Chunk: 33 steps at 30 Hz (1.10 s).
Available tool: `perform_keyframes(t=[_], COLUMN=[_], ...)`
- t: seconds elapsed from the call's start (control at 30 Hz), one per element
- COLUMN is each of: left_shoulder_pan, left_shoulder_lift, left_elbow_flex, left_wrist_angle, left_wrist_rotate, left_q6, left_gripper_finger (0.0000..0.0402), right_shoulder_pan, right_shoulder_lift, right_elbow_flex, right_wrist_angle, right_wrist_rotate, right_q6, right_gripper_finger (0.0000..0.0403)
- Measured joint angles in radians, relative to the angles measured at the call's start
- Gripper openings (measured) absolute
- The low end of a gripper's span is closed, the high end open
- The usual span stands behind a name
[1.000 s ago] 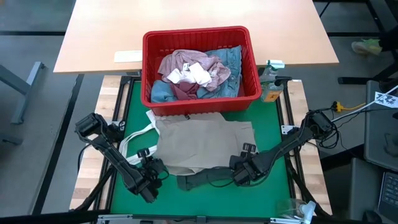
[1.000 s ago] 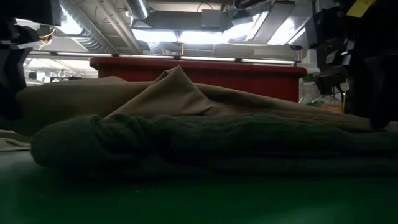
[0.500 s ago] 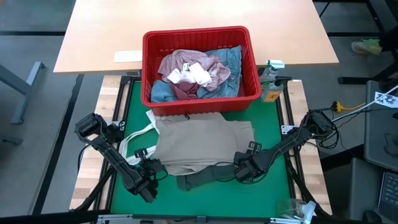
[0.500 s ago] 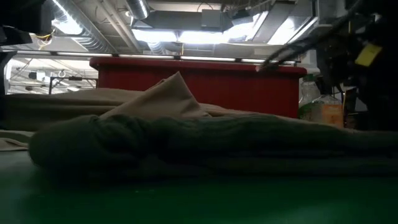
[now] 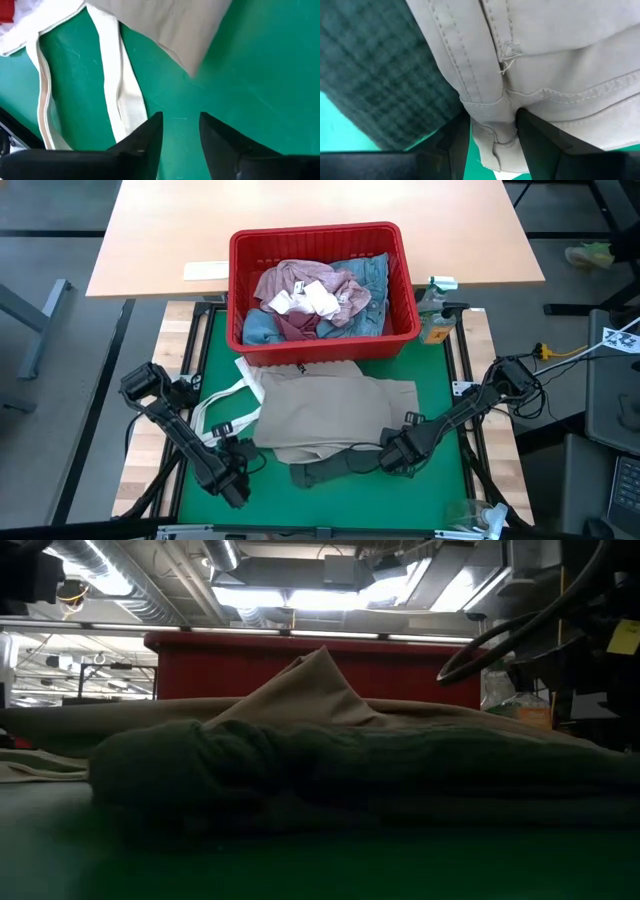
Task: Fold laundry
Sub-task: Fold the grey shorts
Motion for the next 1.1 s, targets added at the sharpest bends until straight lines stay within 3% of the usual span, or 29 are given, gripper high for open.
perform_keyframes(t=[0.17,0.37,0.6,0.77,0.87,0.97,1.1], left_shoulder_pan=[-0.001,-0.011,0.000,0.036,0.089,0.160,0.273], left_shoulder_lift=[-0.021,-0.144,-0.245,-0.244,-0.244,-0.244,-0.244], left_elbow_flex=[0.000,0.000,0.000,0.000,0.000,0.000,0.000], left_wrist_angle=[-0.017,-0.019,0.009,0.154,0.245,0.293,0.297], left_wrist_rotate=[-0.002,-0.077,-0.326,-0.582,-0.675,-0.663,-0.545], left_q6=[0.004,0.018,0.109,0.143,0.209,0.263,0.267], left_gripper_finger=[0.0135,0.0111,0.0089,0.0087,0.0087,0.0087,0.0087], right_shoulder_pan=[0.000,0.000,0.000,0.000,0.000,0.000,0.000], right_shoulder_lift=[0.001,0.001,0.001,0.001,0.001,0.001,0.001], right_elbow_flex=[0.000,0.000,0.000,0.000,0.000,0.000,0.000], right_wrist_angle=[-0.010,-0.010,-0.008,-0.007,-0.006,-0.006,-0.005], right_wrist_rotate=[-0.004,-0.005,-0.005,-0.003,-0.002,-0.002,-0.001], right_q6=[-0.002,-0.002,-0.002,-0.003,-0.003,-0.003,-0.003], right_gripper_finger=[0.0163,0.0163,0.0163,0.0163,0.0163,0.0163,0.0163])
